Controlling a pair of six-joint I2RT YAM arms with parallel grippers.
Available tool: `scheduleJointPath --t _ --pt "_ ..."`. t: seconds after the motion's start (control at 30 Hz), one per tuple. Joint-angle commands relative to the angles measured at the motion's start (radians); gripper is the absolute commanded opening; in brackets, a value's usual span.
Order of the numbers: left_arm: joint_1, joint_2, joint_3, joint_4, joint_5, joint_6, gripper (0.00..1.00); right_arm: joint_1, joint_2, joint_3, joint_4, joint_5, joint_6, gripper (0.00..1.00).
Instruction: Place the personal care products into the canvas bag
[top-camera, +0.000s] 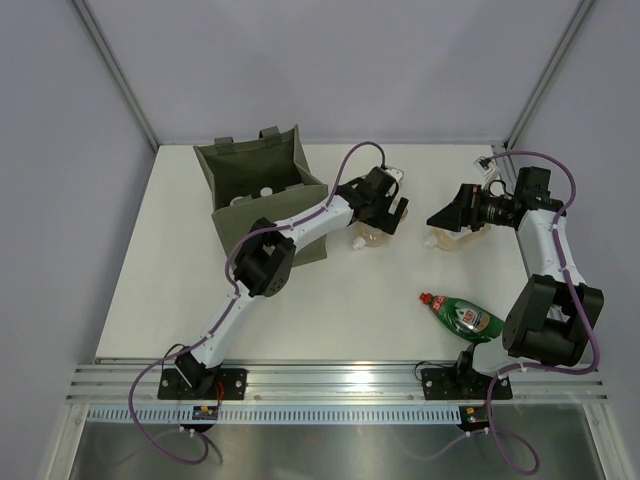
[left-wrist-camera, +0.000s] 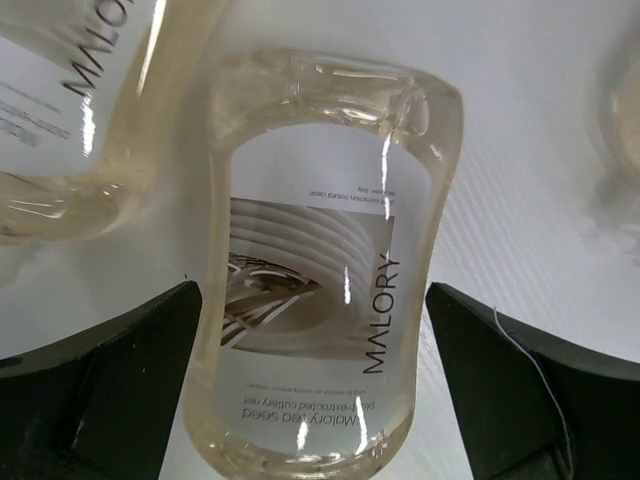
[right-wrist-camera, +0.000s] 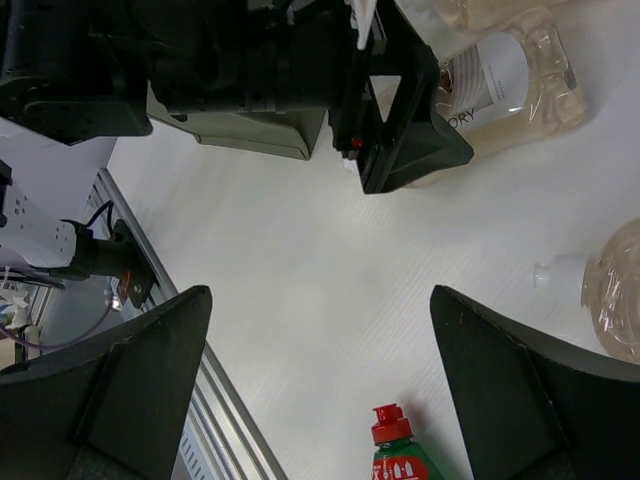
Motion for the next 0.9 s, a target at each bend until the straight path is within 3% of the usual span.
scheduleJointPath --t 0.0,0.2,0.27,0.4,0.43,0.5,0.87 --pt "-0.007 0.05 0.062 -0.055 0.0 -0.07 0.99 -0.004 -0.021 0.018 0.02 -0.009 0.014 1.0" --pt "-0.027 0.048 0.031 -0.095 -0.078 -0.085 0.97 -0.004 -0.025 0.009 0.026 -0.012 0.02 0.99" --pt "-0.03 0.015 -0.011 -0.078 -0.107 -0.078 0.88 -0.004 -0.027 0.009 0.028 -0.013 0.023 1.0" --pt "-0.032 -0.06 -0.065 -0.023 -0.107 -0.065 0.34 -0.004 -0.036 0.007 0.029 -0.012 0.023 0.99" --pt "-0.032 -0.077 -0.07 -0.013 -0.095 -0.061 0.14 -0.004 -0.038 0.006 0.028 -0.01 0.026 0.99" --pt "-0.032 -0.137 -0.099 0.016 -0.081 -0.056 0.01 -0.004 -0.042 0.003 0.029 -0.01 0.026 1.0" --pt "-0.045 -0.473 -0.327 0.155 0.161 -0.056 0.0 -0.004 -0.084 -0.022 0.039 0.005 0.05 1.0"
